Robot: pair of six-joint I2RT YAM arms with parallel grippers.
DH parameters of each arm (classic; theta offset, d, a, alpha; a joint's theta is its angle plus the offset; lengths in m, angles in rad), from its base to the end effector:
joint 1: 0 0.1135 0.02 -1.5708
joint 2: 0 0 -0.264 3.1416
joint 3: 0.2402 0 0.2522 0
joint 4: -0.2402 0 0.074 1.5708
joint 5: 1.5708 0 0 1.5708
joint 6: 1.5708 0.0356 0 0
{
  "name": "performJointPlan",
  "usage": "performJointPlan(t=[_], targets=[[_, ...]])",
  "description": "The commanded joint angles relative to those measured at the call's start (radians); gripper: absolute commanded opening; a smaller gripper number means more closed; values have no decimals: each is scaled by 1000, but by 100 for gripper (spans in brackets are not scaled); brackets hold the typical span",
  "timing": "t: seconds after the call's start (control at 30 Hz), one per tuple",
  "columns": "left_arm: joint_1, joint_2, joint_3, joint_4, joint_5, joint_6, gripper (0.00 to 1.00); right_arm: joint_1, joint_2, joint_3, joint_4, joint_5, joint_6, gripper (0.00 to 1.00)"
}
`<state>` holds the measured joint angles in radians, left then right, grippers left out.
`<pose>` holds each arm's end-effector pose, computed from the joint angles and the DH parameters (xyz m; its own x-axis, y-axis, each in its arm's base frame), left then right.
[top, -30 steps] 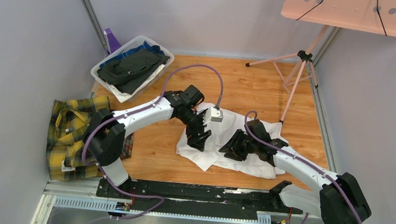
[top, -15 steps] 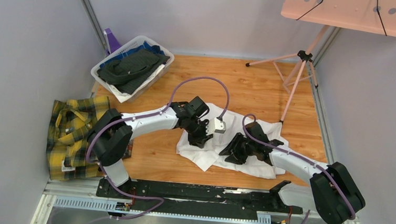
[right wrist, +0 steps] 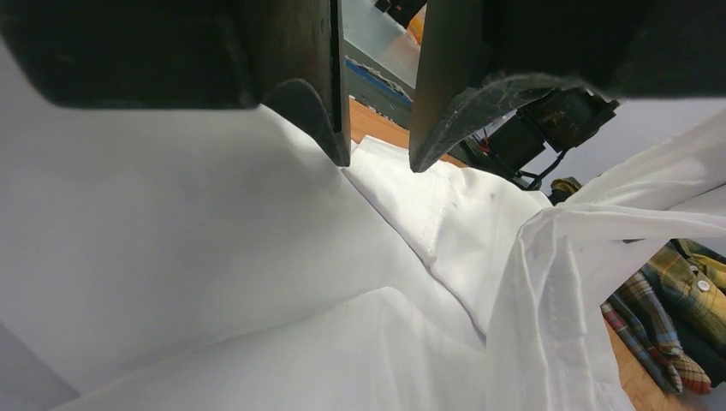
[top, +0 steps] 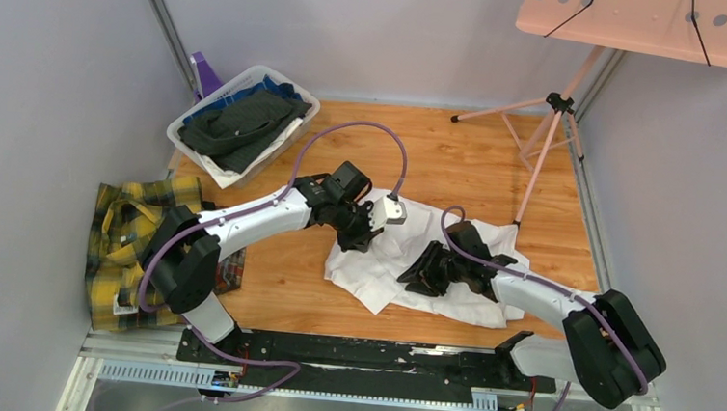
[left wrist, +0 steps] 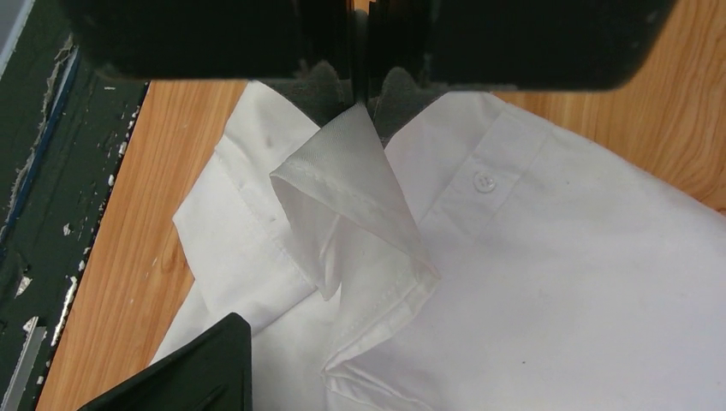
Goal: Fold and stack the long sleeve shirts
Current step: Fold the shirt at the center of the board.
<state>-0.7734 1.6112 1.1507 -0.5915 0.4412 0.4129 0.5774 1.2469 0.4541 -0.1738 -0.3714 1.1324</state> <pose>0.2251 -0.2410 0.2300 -0.2549 0.7559 -0.6030 0.9667 0.2137 -0.1407 0.1702 0.1263 0.1432 -0.9096 0.4144 0.0293 0.3351 0.6904 0.6412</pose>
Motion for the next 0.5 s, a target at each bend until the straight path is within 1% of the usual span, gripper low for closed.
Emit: performJointPlan(t=[0.0, 0.27, 0.37, 0.47], targets=[[9, -46, 14, -16, 24, -16, 10, 6, 33, 9, 86, -34, 26, 32], [10, -50, 10, -31, 37, -8, 11, 20, 89, 15, 90, -33, 3, 30], [10, -52, 11, -36, 42, -4, 11, 21, 81, 36, 22, -9, -31, 34], [10, -53, 11, -40, 44, 4, 11, 20, 37, 37, -30, 14, -50, 39]])
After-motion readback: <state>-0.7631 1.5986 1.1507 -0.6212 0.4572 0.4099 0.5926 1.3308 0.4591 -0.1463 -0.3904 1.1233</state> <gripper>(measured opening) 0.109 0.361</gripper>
